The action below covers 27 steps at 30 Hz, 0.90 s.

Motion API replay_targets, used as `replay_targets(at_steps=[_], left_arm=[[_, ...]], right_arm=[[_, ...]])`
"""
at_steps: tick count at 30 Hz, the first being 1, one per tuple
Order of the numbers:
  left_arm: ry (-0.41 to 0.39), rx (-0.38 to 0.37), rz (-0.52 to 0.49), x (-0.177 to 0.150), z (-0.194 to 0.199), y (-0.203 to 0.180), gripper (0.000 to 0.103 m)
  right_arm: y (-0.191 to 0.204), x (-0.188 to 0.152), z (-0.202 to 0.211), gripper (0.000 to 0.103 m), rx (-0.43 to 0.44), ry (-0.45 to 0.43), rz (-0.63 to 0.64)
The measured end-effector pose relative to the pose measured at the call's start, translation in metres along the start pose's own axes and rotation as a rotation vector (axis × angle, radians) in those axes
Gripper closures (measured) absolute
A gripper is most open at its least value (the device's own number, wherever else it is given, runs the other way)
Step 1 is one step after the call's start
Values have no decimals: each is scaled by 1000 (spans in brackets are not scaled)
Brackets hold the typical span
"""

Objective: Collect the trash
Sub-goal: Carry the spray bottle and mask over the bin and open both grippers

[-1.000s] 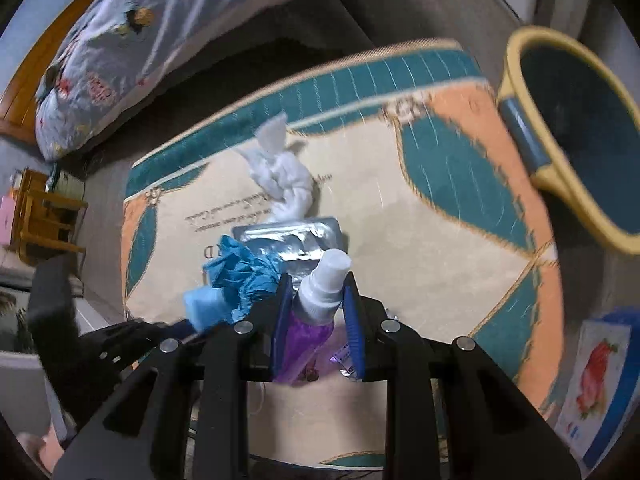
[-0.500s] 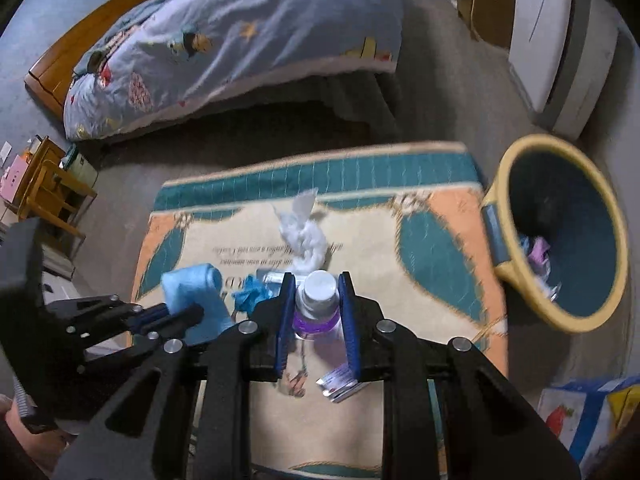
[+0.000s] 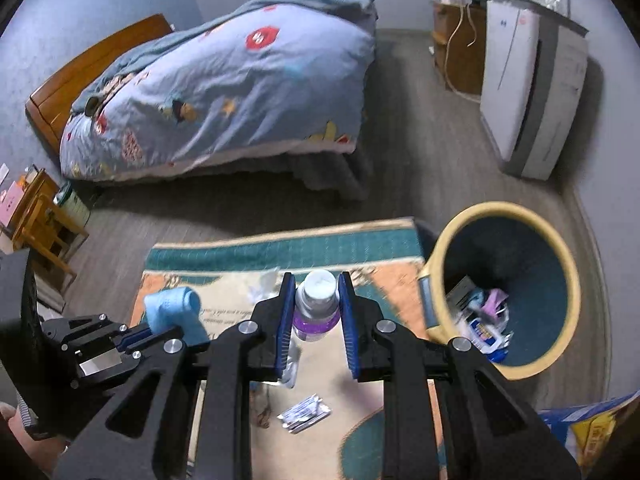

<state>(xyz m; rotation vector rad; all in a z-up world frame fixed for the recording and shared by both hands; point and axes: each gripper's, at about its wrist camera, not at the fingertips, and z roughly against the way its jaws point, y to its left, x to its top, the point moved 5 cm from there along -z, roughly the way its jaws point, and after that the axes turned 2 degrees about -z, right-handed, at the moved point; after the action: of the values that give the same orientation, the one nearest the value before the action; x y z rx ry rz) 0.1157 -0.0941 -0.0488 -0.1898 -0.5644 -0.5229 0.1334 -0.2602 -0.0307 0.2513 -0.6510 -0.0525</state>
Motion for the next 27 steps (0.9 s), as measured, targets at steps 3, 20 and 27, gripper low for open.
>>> replay_targets(at_steps=[3,20,27], left_arm=[[-18,-4,-5,8,3,-5,96],[-49,-99,-141,75,-31,-103,96],[-21,-160,-133,95,-74,-147,95]], right_arm=[[-17,12,11,82,-11,-28,-13],[-169,33,37,82,-218,-81,-169],[-206,15,14,81,-273,-12,-225]])
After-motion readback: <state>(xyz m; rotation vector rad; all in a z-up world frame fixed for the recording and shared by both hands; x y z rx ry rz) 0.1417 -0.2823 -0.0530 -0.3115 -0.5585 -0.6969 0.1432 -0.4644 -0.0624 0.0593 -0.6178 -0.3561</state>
